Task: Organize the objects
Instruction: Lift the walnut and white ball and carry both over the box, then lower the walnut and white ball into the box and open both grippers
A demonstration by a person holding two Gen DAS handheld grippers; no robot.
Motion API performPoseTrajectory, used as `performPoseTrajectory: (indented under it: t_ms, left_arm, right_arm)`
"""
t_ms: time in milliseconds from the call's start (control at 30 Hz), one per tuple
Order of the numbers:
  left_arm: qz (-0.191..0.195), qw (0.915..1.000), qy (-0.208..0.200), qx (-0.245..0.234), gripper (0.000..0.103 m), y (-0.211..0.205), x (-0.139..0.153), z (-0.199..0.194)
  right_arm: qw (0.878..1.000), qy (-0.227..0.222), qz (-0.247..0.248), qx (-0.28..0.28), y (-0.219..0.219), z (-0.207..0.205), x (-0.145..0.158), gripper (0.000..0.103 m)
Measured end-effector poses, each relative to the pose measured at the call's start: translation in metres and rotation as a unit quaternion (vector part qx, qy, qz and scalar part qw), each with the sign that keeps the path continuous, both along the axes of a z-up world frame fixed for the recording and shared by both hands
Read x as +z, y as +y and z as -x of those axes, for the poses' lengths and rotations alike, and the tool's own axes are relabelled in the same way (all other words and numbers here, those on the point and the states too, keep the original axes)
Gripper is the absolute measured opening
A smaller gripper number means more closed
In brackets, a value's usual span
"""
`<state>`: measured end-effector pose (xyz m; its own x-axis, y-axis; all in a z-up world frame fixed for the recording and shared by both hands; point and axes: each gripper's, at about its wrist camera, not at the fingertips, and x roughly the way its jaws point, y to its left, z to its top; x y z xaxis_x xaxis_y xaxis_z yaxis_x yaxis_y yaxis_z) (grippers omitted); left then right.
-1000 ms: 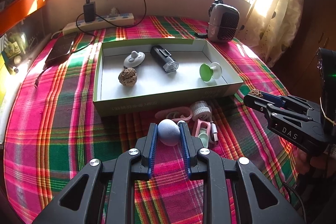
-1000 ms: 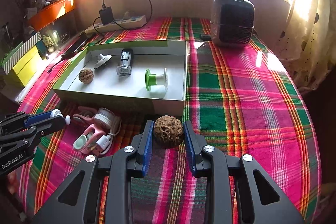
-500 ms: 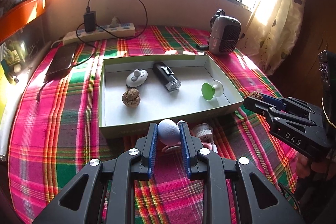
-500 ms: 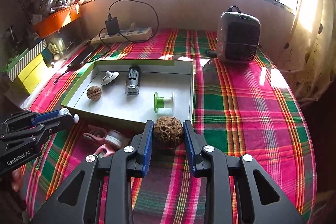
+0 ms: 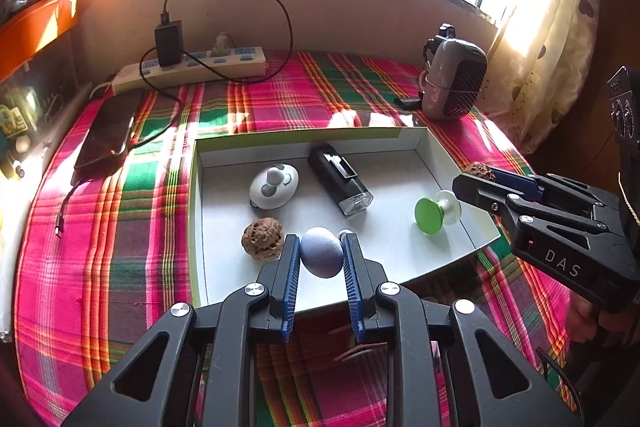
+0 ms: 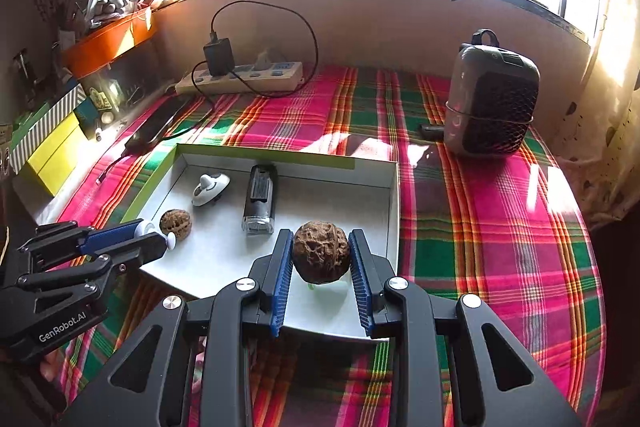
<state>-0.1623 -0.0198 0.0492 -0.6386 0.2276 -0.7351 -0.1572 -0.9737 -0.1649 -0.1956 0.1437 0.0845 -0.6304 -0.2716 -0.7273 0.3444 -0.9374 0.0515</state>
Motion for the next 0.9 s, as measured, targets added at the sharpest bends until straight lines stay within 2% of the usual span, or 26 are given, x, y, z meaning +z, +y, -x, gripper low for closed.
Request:
performPoseTrajectory:
  t_ms: [400, 900]
  left_arm:
    - [0.019, 0.9997, -0.017, -0.003, 0.02, 0.008, -0.014, 0.042]
    - [0.037, 0.9987, -0.035, -0.002, 0.02, 0.014, -0.029, 0.067]
  right_arm:
    - [0.999, -0.036, -0.014, -0.002, -0.012, 0.053, -0.024, 0.029]
    - [0.998, -0.054, -0.03, 0.001, -0.018, 0.08, -0.042, 0.029]
